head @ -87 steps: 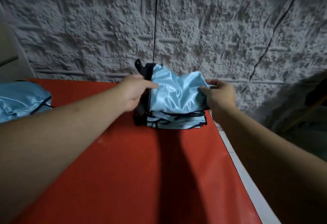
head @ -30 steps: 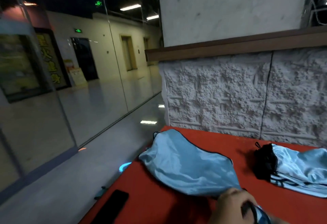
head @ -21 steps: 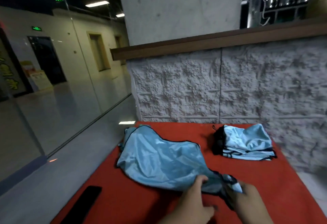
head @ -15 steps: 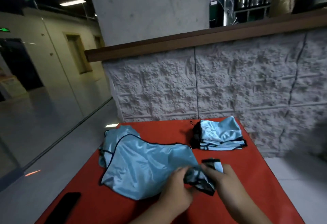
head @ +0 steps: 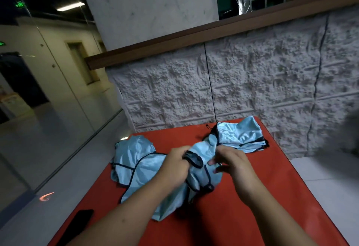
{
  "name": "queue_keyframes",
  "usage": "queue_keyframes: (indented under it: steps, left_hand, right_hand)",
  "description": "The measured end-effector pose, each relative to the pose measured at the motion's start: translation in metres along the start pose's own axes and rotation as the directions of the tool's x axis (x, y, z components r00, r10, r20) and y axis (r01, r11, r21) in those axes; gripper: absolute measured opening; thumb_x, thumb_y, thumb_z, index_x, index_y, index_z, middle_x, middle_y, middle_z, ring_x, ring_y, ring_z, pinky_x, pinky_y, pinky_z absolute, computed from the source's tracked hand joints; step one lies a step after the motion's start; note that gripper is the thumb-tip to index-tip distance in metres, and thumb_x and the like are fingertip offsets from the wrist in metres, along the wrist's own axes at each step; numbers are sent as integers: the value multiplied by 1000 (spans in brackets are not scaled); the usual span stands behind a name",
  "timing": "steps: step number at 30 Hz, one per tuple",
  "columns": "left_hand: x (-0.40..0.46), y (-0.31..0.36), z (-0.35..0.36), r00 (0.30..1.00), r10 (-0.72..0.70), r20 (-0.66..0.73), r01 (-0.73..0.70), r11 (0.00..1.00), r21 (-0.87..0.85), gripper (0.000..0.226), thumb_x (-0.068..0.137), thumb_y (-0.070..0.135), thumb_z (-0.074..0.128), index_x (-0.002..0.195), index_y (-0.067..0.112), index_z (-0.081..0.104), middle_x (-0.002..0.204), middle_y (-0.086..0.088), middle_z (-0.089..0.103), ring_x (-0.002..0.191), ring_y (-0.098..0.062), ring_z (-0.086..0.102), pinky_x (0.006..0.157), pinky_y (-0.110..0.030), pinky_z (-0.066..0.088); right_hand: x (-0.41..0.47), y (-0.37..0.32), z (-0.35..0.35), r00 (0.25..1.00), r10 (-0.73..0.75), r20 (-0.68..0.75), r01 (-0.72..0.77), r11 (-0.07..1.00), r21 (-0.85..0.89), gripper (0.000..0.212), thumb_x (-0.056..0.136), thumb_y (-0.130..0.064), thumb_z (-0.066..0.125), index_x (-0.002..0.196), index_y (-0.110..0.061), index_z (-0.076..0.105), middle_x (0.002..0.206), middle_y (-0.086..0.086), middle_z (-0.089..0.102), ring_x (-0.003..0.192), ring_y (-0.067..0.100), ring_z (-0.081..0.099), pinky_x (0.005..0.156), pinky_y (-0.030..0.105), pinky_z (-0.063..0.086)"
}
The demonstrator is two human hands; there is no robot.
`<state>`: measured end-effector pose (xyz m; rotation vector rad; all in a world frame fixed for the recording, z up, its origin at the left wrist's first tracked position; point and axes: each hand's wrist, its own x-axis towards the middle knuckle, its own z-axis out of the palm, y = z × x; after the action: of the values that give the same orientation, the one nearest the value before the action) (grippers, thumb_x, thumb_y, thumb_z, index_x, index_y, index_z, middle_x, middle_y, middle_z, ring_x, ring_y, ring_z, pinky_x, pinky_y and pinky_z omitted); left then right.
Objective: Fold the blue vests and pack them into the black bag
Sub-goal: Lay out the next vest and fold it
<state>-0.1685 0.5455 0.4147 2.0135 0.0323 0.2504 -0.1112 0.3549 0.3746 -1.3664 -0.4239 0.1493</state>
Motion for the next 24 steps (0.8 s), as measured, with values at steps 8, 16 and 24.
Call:
queue_keyframes:
  steps: [8, 16, 24]
  left_hand:
    - [-3, 62, -43, 984, 168, 55, -152, 962, -227, 27, 93, -7, 62, 105, 12, 77, 114, -13, 74, 108, -24, 70, 93, -33, 57]
    - [25, 97, -71, 972, 78, -222, -100, 991, -86, 17, 94, 4, 65, 95, 16, 77, 100, -8, 78, 97, -28, 74, 93, -53, 58]
    - [36, 73, -120, 829, -51, -558, 45, 999, -24, 28, 84, 5, 49, 85, 18, 74, 103, -17, 74, 86, -25, 65, 71, -36, 48]
  right_hand:
    - [-13, 25, 47, 949, 133, 286, 53, 826, -561, 41, 68, -44, 79, 107, -33, 71, 96, -17, 74, 90, 0, 68, 88, 35, 56]
    - [-21, 36, 57, 980, 195, -37, -166, 703, -691, 5, 69, -29, 62, 72, -29, 66, 67, -3, 69, 70, 20, 67, 64, 32, 54]
    - [-12, 34, 21, 903, 203, -379, -424, 564, -709, 15, 72, -23, 58, 77, -17, 71, 66, 2, 64, 66, 30, 60, 59, 28, 44]
